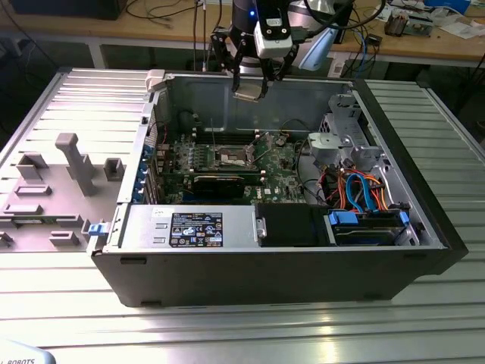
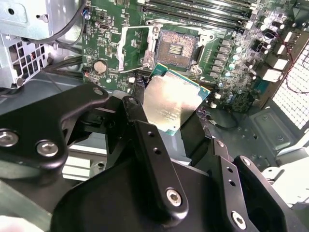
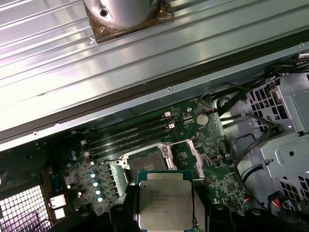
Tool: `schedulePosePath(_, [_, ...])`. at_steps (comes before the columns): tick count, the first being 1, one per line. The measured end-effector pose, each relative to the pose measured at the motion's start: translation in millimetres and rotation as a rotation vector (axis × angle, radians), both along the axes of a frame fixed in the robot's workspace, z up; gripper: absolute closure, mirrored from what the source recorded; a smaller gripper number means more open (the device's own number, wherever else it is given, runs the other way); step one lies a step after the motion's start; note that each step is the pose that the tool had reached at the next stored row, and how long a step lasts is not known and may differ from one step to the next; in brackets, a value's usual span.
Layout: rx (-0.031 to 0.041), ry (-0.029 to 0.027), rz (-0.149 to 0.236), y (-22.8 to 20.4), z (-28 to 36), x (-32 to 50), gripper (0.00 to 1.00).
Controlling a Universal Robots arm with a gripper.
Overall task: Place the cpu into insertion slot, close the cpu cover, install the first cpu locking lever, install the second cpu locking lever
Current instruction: 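Place the cpu into insertion slot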
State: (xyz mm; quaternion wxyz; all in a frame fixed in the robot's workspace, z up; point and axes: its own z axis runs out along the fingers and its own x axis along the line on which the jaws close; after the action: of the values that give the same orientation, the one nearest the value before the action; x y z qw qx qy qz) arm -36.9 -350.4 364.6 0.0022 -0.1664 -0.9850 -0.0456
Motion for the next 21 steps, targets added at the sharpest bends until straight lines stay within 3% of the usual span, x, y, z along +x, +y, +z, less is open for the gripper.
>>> schedulePosePath(13, [0.0001,-0.0001,-0.057,0.0,-1.0,-0.1,0.45])
schedulePosePath(21, [0.0001,-0.0001,-0.118,0.0,-2.3,-1.8,0.45])
